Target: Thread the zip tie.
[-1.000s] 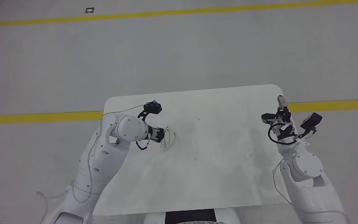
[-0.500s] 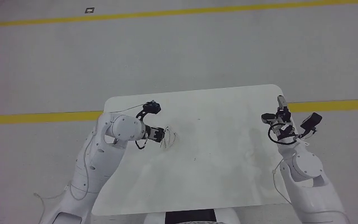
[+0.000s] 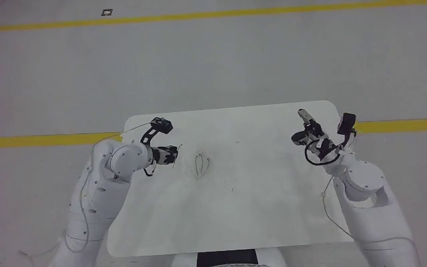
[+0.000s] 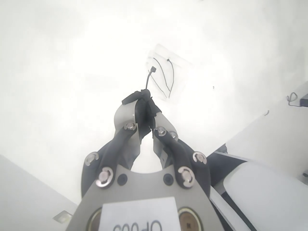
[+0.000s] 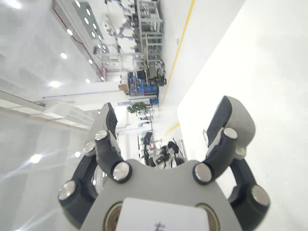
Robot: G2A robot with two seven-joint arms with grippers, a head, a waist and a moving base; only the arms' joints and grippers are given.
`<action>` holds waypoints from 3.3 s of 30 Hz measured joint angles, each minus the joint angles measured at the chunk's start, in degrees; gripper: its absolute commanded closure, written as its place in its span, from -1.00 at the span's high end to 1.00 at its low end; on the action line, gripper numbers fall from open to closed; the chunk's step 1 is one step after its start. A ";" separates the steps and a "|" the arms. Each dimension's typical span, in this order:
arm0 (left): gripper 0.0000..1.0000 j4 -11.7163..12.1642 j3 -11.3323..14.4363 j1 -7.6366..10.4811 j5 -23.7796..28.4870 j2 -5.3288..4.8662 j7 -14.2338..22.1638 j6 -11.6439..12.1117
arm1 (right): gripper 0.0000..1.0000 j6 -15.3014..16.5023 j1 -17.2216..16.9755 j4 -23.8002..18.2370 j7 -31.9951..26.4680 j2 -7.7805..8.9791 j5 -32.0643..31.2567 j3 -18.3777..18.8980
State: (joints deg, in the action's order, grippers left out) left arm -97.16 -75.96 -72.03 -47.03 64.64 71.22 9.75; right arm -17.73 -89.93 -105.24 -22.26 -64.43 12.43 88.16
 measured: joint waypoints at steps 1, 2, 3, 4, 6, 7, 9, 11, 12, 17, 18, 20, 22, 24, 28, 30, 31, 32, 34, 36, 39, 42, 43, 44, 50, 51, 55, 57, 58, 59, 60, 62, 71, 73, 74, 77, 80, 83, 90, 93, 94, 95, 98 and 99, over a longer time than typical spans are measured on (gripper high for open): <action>-1.00 -0.36 0.18 -0.15 -0.79 -0.08 -0.27 -0.15 | 1.00 -1.39 0.96 0.11 -1.02 0.07 -1.56 -0.90; -1.00 -0.74 0.43 -0.22 -1.56 -0.14 -0.54 -0.41 | 1.00 -2.01 1.85 0.63 -1.76 0.11 -2.74 -1.88; -1.00 -1.36 0.89 -0.26 -2.65 -0.20 -0.90 -0.88 | 1.00 -2.03 2.95 1.65 -2.82 0.15 -4.33 -3.40; -1.00 -1.78 1.23 -0.29 -3.42 -0.22 -1.16 -1.20 | 1.00 -1.90 3.75 2.30 -3.69 0.19 -5.40 -4.43; -1.00 -2.04 1.47 -0.33 -3.92 -0.24 -1.33 -1.41 | 1.00 -1.75 4.54 2.81 -4.43 0.23 -6.16 -5.25; -1.00 -2.03 1.47 -0.33 -3.89 -0.24 -1.33 -1.40 | 1.00 -1.74 4.54 2.80 -4.42 0.23 -6.14 -5.23; -1.00 -1.99 1.44 -0.32 -3.82 -0.23 -1.31 -1.37 | 1.00 -1.74 4.47 2.75 -4.34 0.23 -6.04 -5.14; -1.00 -1.98 1.43 -0.32 -3.81 -0.23 -1.30 -1.37 | 1.00 -1.75 4.46 2.74 -4.33 0.22 -6.03 -5.13; -1.00 -1.98 1.43 -0.32 -3.81 -0.23 -1.30 -1.36 | 1.00 -1.75 4.46 2.74 -4.33 0.22 -6.03 -5.13; -1.00 -1.64 1.79 -0.64 -4.71 -0.33 -3.02 -0.47 | 1.00 -1.75 4.46 2.74 -4.33 0.22 -6.03 -5.14; -1.00 -1.68 2.09 -0.76 -5.83 -0.44 -4.20 0.24 | 1.00 -1.75 4.43 2.86 -4.49 0.22 -6.20 -5.40; -1.00 -2.37 2.62 -1.01 -7.63 -0.62 -5.47 1.64 | 1.00 -1.75 4.89 3.64 -6.03 0.24 -7.02 -6.68; -1.00 -3.47 2.95 -1.63 -10.36 -0.89 -6.82 2.78 | 1.00 -1.75 6.62 5.71 -9.02 0.30 -7.69 -8.47; -1.00 -4.59 3.00 -2.48 -13.12 -1.14 -8.33 3.05 | 1.00 -1.75 9.11 8.65 -12.34 0.34 -9.06 -10.81; -1.00 -6.52 2.59 -4.25 -17.06 -1.61 -10.70 3.37 | 1.00 -1.75 14.64 14.47 -18.24 0.20 -13.05 -15.71; -1.00 -7.39 2.44 -5.08 -18.81 -1.82 -11.55 3.57 | 1.00 -1.75 17.55 17.48 -20.89 -0.08 -14.66 -18.19; -1.00 -7.70 2.40 -5.39 -19.36 -1.90 -11.87 3.69 | 1.00 -1.75 18.77 18.71 -21.88 -0.24 -15.30 -19.16; -1.00 -8.02 2.39 -5.66 -19.83 -1.98 -12.17 3.86 | 1.00 -1.75 19.92 19.87 -22.64 -0.43 -15.80 -20.05; -1.00 -8.72 2.42 -6.27 -20.64 -2.13 -12.78 4.33 | 1.00 -1.75 22.28 22.29 -24.02 -0.98 -16.88 -22.12; -1.00 -9.31 2.56 -6.71 -21.07 -2.25 -13.12 4.91 | 1.00 -1.75 24.28 24.17 -24.80 -1.60 -17.63 -23.88; -1.00 -9.73 3.16 -6.99 -21.62 -2.38 -13.26 6.09 | 1.00 -1.75 25.97 25.20 -25.74 -2.34 -17.67 -25.45; -1.00 -9.74 3.31 -6.99 -21.87 -2.41 -13.29 6.23 | 1.00 -1.75 26.13 25.24 -25.94 -2.43 -17.50 -25.57; -1.00 -9.74 3.30 -6.99 -21.86 -2.41 -13.29 6.21 | 1.00 -1.75 26.11 25.23 -25.92 -2.42 -17.50 -25.55; -1.00 -9.74 3.30 -6.99 -21.86 -2.41 -13.29 6.20 | 1.00 -1.75 26.11 25.22 -25.91 -2.42 -17.50 -25.54; -1.00 -9.39 3.81 -7.19 -23.13 -2.48 -14.96 6.68 | 1.00 -1.23 25.82 25.08 -27.50 -2.47 -15.96 -25.69; -1.00 -9.45 4.07 -7.22 -24.01 -2.53 -15.53 7.03 | 1.00 -0.92 25.97 24.94 -28.94 -2.47 -14.99 -25.74; -1.00 -9.91 5.06 -7.58 -27.50 -2.74 -17.47 8.07 | 1.00 -1.16 27.73 24.64 -36.70 -2.47 -11.37 -26.56; -1.00 -10.13 5.43 -7.81 -28.82 -2.83 -18.13 8.48 | 1.00 -1.69 28.62 24.92 -39.44 -2.57 -9.72 -27.11; -1.00 -10.31 5.74 -8.00 -29.71 -2.90 -18.62 8.90 | 1.00 -1.79 29.29 25.56 -41.22 -2.67 -8.66 -27.64; -1.00 -10.42 5.94 -8.12 -30.41 -2.95 -18.97 9.29 | 1.00 -1.79 29.89 26.11 -42.26 -2.76 -8.10 -28.10; -1.00 -10.52 6.15 -8.21 -31.13 -3.01 -19.31 9.60 | 1.00 -1.78 30.48 26.68 -43.10 -2.88 -7.55 -28.62; -1.00 -10.73 6.89 -8.35 -32.83 -3.20 -20.15 9.78 | 1.00 -1.76 32.01 28.49 -44.96 -3.23 -5.93 -30.09; -1.00 -10.98 9.86 -8.23 -35.32 -4.35 -23.10 9.73 | 1.00 -1.75 38.04 37.17 -45.63 -5.00 1.75 -35.47; -1.00 -11.00 9.85 -8.22 -35.32 -4.35 -23.14 9.73 | 1.00 -1.75 37.97 37.07 -45.63 -4.99 1.66 -35.41; -1.00 -11.00 9.84 -8.22 -35.32 -4.35 -23.13 9.73 | 1.00 -1.75 37.96 37.05 -45.64 -4.98 1.64 -35.39; -1.00 -10.96 9.83 -8.23 -35.32 -4.34 -23.14 9.71 | 1.00 -1.75 37.94 37.04 -45.63 -4.98 1.64 -35.39; -1.00 -10.19 10.15 -8.21 -35.79 -4.29 -24.59 9.08 | 1.00 -1.75 37.20 37.05 -45.21 -5.13 3.06 -35.72; -1.00 -10.22 10.51 -8.25 -36.00 -4.29 -25.52 9.21 | 1.00 -1.75 38.25 39.04 -45.73 -5.66 5.81 -36.88; -1.00 -11.70 9.80 -9.64 -36.33 -4.56 -26.17 9.10 | 1.00 -1.75 44.03 46.84 -44.52 -8.45 11.45 -43.53; -1.00 -12.02 9.51 -10.02 -36.40 -4.66 -26.28 9.26 | 1.00 -1.75 45.93 49.16 -44.74 -9.63 13.55 -45.97; -1.00 -12.06 9.52 -10.10 -36.39 -4.68 -26.32 9.36 | 1.00 -1.75 46.60 49.93 -44.53 -10.11 14.28 -46.92; -1.00 -12.06 9.61 -10.09 -36.36 -4.68 -26.36 9.44 | 1.00 -1.75 46.99 50.40 -44.38 -10.47 14.80 -47.59; -1.00 -11.74 10.23 -9.69 -36.21 -4.60 -26.47 9.59 | 1.00 -1.75 47.86 51.96 -43.89 -11.49 16.53 -49.27; -1.00 -11.53 10.55 -9.42 -36.10 -4.54 -26.51 9.60 | 1.00 -1.75 48.06 52.52 -43.36 -11.81 17.12 -49.65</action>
State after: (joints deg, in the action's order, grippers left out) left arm -108.69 -65.41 -81.44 -83.13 60.10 44.72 19.35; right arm -19.48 -41.87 -52.72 -65.62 -76.24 29.55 38.51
